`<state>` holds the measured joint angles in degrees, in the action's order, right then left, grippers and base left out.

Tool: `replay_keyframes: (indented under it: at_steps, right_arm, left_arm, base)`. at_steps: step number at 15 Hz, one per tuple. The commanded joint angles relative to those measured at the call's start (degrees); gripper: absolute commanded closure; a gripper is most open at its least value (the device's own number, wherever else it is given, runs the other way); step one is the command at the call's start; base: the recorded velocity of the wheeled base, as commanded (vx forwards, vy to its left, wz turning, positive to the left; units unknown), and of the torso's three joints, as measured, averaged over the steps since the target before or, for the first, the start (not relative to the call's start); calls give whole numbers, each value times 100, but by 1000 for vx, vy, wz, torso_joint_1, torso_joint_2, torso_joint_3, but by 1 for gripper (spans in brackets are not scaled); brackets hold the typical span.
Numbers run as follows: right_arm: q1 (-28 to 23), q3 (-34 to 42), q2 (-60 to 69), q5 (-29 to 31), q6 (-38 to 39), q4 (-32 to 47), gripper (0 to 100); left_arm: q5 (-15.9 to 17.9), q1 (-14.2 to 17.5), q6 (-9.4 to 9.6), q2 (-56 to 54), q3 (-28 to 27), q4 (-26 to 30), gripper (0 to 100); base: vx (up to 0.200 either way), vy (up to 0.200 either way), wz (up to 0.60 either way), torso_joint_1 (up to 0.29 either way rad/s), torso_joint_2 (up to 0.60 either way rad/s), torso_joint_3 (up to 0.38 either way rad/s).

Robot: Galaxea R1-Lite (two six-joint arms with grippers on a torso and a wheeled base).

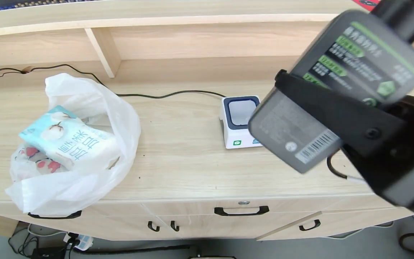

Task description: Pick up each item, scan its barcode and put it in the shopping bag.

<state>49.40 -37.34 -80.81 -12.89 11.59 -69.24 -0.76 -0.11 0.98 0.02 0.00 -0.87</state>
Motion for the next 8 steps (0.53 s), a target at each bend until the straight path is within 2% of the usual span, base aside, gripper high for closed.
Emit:
replay_keyframes:
  at_steps: [1,2,4,6,8]
  right_arm:
    - [-1556,-45,-708,76,-1827,113,100]
    - [-1670,-116,-796,84,-2284,113,100]
    - [-1556,-168,-998,207,-2504,113,100]
    - [-1565,-133,-1016,251,-2495,113,100]
    - [-1732,-124,-972,550,-2478,104,100]
  left_arm:
    - [-4,2,-1,-2,0,-1,0]
    - [-4,2,-1,-2,0,-1,0]
    - [-4,2,-1,-2,0,-1,0]
    - [-4,2,-10,-2,0,-1,0]
    - [-4,2,-18,-2,0,-1,0]
  base:
    - [0,0,0,0,0,0]
    - [0,0,0,0,0,0]
    - [0,0,0,0,0,0]
    - [0,0,0,0,0,0]
    - [0,0,0,0,0,0]
